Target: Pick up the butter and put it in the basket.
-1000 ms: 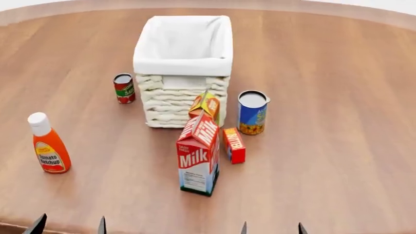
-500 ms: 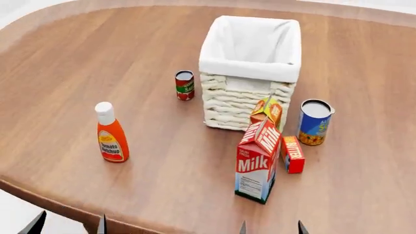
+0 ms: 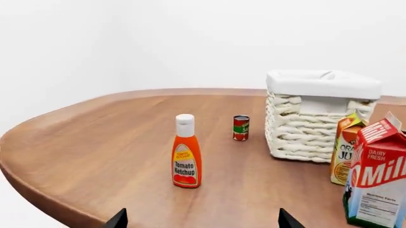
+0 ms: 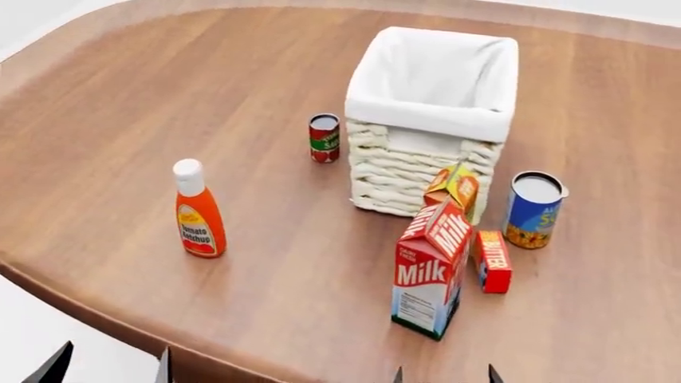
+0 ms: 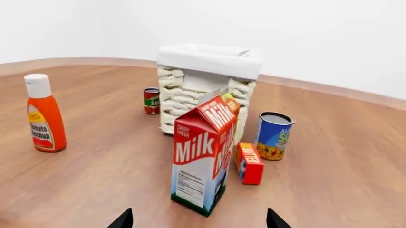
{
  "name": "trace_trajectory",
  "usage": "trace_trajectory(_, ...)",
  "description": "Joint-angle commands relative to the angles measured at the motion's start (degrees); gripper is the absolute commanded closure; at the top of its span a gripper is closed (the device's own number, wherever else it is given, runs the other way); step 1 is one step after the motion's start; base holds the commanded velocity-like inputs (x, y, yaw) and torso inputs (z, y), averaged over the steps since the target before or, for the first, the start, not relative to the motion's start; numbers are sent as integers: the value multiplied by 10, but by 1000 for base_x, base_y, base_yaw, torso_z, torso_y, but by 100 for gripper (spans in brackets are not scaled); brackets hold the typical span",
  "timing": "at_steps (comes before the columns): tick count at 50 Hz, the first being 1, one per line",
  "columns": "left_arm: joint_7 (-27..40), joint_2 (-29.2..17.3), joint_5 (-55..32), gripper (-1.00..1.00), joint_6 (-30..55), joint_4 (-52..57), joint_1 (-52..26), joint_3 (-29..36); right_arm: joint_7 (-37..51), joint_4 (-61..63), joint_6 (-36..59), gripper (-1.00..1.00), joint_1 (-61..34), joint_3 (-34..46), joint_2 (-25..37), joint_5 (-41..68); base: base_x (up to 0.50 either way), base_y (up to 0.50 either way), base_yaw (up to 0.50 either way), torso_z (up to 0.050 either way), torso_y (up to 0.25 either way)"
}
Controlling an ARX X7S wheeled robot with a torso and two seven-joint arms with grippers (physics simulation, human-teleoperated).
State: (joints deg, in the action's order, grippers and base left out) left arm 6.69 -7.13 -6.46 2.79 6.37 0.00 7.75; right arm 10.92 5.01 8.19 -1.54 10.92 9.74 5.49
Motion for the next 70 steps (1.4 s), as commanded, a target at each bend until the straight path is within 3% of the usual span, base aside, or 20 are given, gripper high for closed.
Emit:
trace_trajectory(1, 1, -7, -10, -100, 2, 12, 4, 8, 9, 20, 17, -100, 3, 4, 8, -4, 86, -496, 0, 0, 0)
trace_trajectory(14, 5, -14, -21, -100, 5, 15, 1, 10, 21, 27, 10, -100, 3, 12, 12, -14, 89, -495, 0, 0, 0)
trace_trajectory(17, 6, -15, -22, -100, 7, 19, 3, 12, 23, 23, -14, -100, 5, 18, 16, -24, 0, 0, 0, 0, 0)
trace_trajectory(24, 7, -18, -24, -100, 6, 22, 6, 17, 37, 26, 52, -100, -6, 27, 14, -40, 0, 0, 357, 0, 0)
trace_trajectory(29, 9, -20, -26, -100, 5, 26, 10, 20, 21, 21, 25, -100, -1, 28, 18, -23, -9, -22, 0, 0, 0)
trace_trajectory(45, 12, -42, -48, -100, 5, 74, 42, 14, 67, 102, 39, -100, 47, 19, 26, -40, 64, -430, 0, 0, 0)
trace_trajectory(50, 48, -38, -105, -100, 97, 107, -10, -28, 77, 146, 17, -100, 64, 6, 32, -34, 54, 17, 0, 0, 0)
trace_trajectory(57, 68, -48, -135, -100, 133, 114, -96, -68, 68, 128, 23, -100, 50, -1, 38, -16, 476, 153, 0, 0, 0)
trace_trajectory(70, 70, -64, -144, -100, 138, 140, -87, -76, 76, 131, 27, -100, 55, -3, 43, -15, 476, 153, 0, 0, 0)
